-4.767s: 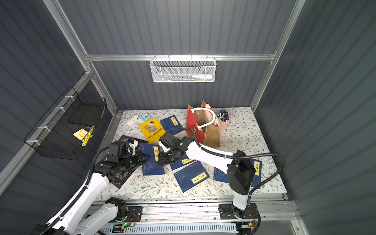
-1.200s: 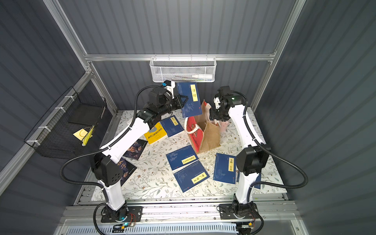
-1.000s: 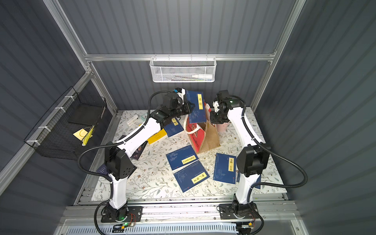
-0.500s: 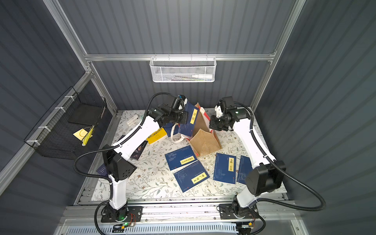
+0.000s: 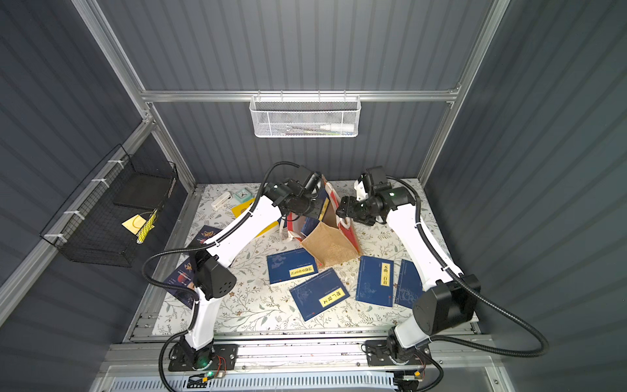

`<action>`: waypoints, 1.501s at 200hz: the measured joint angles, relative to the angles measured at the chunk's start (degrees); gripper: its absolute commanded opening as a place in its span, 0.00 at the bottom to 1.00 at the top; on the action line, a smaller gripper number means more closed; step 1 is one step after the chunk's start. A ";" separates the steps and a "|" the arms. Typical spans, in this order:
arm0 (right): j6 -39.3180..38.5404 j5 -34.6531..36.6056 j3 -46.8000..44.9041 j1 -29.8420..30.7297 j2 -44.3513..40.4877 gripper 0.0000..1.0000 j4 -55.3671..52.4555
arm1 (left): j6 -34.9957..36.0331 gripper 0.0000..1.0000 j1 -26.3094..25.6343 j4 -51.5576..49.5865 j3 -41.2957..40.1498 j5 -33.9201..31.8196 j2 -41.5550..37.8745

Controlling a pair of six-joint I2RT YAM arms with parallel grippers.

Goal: Put the books into the canvas bag
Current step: Adjust the canvas bag at the center of the board.

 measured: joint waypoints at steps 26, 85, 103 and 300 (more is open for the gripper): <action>-4.35 2.60 6.29 -0.46 4.42 0.82 -2.73 | -2.75 0.00 -1.70 0.26 0.20 -0.79 3.15; -10.58 2.64 11.80 -0.63 12.74 0.27 -6.40 | -12.52 0.00 -1.44 10.01 -6.19 0.02 2.95; -11.45 3.96 9.62 -0.66 12.13 0.12 -6.56 | -15.93 0.00 -0.87 12.09 -6.88 1.27 2.95; 10.32 -5.49 -22.18 2.21 -11.61 0.00 23.39 | -10.60 0.00 4.94 -3.34 6.29 -8.98 4.70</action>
